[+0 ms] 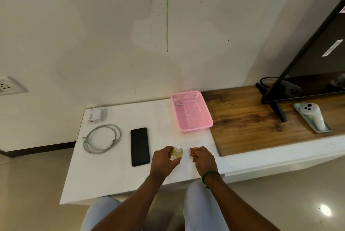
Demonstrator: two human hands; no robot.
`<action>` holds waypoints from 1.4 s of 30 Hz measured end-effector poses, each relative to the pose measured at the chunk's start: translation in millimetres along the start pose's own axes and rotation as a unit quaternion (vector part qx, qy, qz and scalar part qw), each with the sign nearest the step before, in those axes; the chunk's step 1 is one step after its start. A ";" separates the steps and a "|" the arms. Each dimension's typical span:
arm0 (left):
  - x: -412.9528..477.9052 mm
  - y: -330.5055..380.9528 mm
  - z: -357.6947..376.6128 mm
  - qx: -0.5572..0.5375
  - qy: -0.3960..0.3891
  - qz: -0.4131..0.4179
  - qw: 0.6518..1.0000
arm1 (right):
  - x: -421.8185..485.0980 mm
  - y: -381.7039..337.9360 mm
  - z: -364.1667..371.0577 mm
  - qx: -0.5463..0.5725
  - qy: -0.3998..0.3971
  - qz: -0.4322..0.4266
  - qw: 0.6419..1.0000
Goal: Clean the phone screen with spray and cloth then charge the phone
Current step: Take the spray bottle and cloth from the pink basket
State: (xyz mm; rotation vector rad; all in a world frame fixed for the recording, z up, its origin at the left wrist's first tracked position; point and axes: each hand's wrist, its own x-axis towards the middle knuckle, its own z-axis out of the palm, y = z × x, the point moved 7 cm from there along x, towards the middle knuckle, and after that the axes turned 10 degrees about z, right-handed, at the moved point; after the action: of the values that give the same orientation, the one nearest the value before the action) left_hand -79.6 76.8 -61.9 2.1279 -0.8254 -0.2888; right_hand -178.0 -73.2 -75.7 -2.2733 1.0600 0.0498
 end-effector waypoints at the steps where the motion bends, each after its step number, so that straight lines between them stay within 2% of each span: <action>1: -0.1 -1.4 0.6 -0.001 -0.002 -0.002 1.000 | -0.1 -0.4 -0.1 -0.005 -0.001 -0.002 1.000; 7: -0.3 -5.3 3.9 -0.005 -0.009 -0.009 1.000 | -1.2 -5.7 -6.4 -0.035 -0.003 -0.019 0.999; 13: -5.9 -9.0 6.3 -0.002 -0.025 -0.021 0.999 | -8.8 -25.5 -33.2 -0.072 0.055 -0.013 0.996; 15: -8.9 -9.7 5.9 -0.020 -0.013 -0.034 0.999 | -10.1 -39.7 -43.5 -0.036 0.072 -0.033 0.996; 18: -6.7 2.3 -0.5 -0.043 0.021 -0.006 0.999 | -16.4 -67.4 -53.8 0.016 0.090 -0.086 0.992; 21: -0.9 13.1 -5.8 -0.047 0.040 0.019 0.998 | -19.0 -89.4 -48.0 -0.023 0.058 -0.106 0.992; 26: 0.5 7.8 -2.5 -0.063 0.047 -0.005 0.997 | -17.7 -102.3 -33.8 -0.093 -0.007 -0.099 0.991; 42: 0.0 2.5 4.4 -0.081 0.081 0.006 0.993 | -17.3 -112.5 -32.1 -0.158 -0.055 -0.094 0.981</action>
State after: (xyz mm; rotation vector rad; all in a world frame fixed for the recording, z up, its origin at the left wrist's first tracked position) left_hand -82.8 72.9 -62.8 1.9650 -0.6950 -0.1682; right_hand -117.6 -24.7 13.6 -2.6119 0.8208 0.2801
